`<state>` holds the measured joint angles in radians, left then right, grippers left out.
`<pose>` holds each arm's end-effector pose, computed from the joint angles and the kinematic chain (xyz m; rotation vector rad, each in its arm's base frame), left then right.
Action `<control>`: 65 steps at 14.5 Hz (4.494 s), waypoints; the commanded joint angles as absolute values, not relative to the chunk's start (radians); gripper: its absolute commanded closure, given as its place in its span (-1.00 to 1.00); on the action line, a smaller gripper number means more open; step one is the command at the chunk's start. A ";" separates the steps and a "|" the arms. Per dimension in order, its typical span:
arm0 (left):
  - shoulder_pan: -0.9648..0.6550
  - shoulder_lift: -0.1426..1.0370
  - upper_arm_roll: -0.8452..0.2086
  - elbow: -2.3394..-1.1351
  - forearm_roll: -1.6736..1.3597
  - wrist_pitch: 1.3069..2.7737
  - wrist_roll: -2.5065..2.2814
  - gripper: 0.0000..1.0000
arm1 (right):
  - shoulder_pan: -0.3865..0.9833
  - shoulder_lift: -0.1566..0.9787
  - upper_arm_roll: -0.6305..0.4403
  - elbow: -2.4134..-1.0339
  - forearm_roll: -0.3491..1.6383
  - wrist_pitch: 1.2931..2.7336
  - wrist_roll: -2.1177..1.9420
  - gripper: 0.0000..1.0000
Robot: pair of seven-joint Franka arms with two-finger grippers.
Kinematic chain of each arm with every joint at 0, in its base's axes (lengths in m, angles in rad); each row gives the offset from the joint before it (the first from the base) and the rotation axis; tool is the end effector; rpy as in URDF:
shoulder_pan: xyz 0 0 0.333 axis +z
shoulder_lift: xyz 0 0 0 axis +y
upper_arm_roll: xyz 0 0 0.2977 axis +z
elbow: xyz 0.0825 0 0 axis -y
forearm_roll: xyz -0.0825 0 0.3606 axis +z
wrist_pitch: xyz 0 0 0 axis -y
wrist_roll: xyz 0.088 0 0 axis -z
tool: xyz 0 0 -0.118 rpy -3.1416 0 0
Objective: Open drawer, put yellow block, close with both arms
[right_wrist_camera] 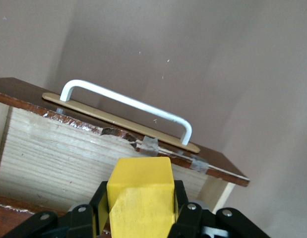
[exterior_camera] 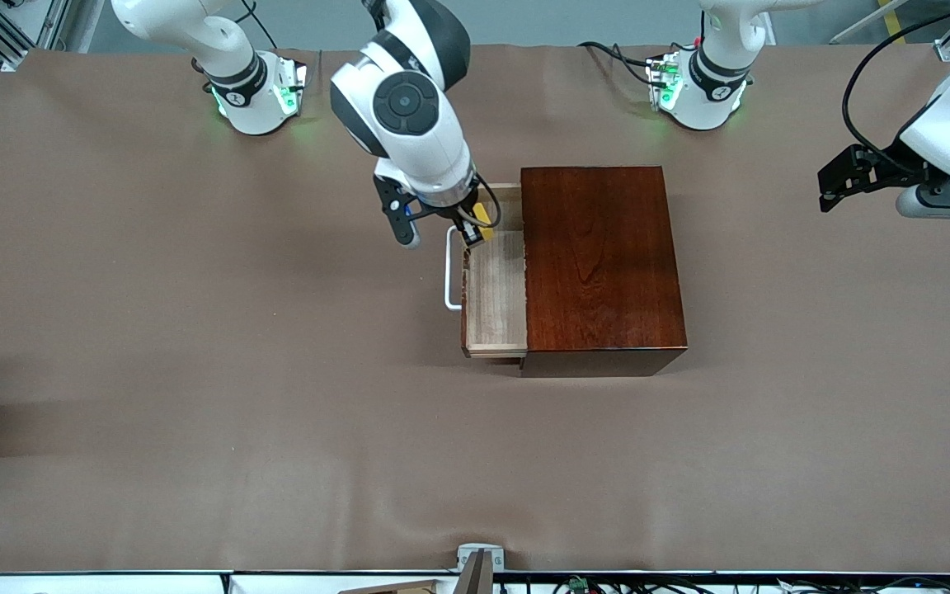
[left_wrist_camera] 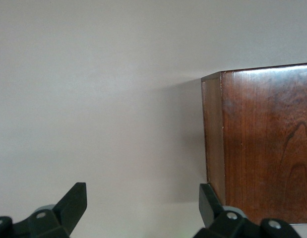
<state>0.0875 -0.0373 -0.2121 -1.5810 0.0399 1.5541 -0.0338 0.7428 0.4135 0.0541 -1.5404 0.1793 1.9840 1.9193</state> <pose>0.5153 -0.0618 0.6084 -3.0916 0.1390 -0.0206 0.4499 0.4726 0.4006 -2.5287 1.7244 0.2706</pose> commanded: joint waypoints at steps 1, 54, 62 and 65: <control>0.117 -0.054 -0.218 -1.592 0.014 1.552 0.000 -1.00 | 0.755 0.439 0.041 -1.505 0.190 1.993 1.950 1.00; -0.403 0.555 -0.516 -1.264 0.230 1.979 -1.595 -1.00 | 0.396 0.400 0.018 -1.197 0.187 1.569 1.545 -1.00; -0.949 0.774 0.029 -1.135 0.235 2.215 -1.979 -1.00 | 0.246 0.354 0.017 -1.180 0.192 1.448 1.146 -1.00; -0.980 0.837 0.043 -1.121 0.235 2.220 -2.015 -1.00 | 0.206 0.331 0.015 -1.180 0.187 1.434 0.992 -1.00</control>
